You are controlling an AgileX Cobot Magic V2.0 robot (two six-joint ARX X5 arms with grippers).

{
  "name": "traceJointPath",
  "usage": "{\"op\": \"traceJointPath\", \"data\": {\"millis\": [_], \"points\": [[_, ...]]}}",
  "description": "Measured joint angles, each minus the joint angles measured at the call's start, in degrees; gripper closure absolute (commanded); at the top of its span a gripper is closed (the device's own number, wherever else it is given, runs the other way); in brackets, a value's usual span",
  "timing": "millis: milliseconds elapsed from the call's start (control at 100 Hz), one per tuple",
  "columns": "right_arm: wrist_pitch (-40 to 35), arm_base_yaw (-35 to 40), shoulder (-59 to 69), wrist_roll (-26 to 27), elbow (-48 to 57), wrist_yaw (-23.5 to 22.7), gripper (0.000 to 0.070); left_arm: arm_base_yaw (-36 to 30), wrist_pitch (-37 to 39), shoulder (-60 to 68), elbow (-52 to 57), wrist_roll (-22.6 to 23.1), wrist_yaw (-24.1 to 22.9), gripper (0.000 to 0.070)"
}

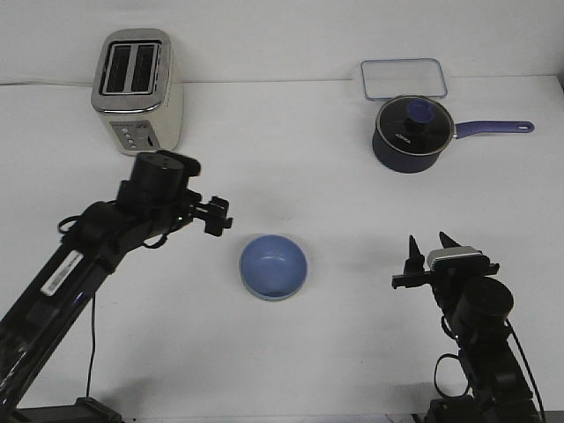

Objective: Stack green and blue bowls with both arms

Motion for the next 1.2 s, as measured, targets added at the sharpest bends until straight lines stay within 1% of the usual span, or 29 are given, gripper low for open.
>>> {"op": "traceJointPath", "data": {"millis": [90, 200, 320, 470, 700, 780, 860, 930, 990, 1200], "points": [[0.0, 0.0, 0.0, 0.0, 0.0, 0.0, 0.031, 3.0, 0.7, -4.6, 0.0, 0.7, -1.4, 0.0237], [1.0, 0.0, 0.0, 0.0, 0.0, 0.0, 0.031, 6.6, 1.1, -10.1, -0.4, 1.6, -1.7, 0.0237], [2.4, 0.0, 0.0, 0.0, 0.0, 0.0, 0.031, 10.0, 4.5, -17.1, -5.4, 2.2, -1.8, 0.0237], [3.0, 0.0, 0.0, 0.0, 0.0, 0.0, 0.031, 12.3, 11.7, -26.6, -18.3, 2.3, -1.8, 0.0237], [3.0, 0.0, 0.0, 0.0, 0.0, 0.0, 0.031, 12.5, 25.7, -43.8, -42.2, 2.0, -1.8, 0.0236], [3.0, 0.0, 0.0, 0.0, 0.0, 0.0, 0.031, 12.5, 29.1, -49.2, -50.1, 1.3, -1.8, 0.0236], [3.0, 0.0, 0.0, 0.0, 0.0, 0.0, 0.031, 12.5, 29.9, -53.7, -56.1, 0.0, -1.9, 0.0237], [3.0, 0.0, 0.0, 0.0, 0.0, 0.0, 0.031, 12.5, 29.4, -56.3, -59.1, -1.6, -2.0, 0.0237], [3.0, 0.0, 0.0, 0.0, 0.0, 0.0, 0.031, 12.5, 28.3, -57.4, -59.6, -2.5, -2.0, 0.0237], [3.0, 0.0, 0.0, 0.0, 0.0, 0.0, 0.031, 12.5, 29.2, -59.2, -59.3, -3.5, -2.0, 0.0237]]}}
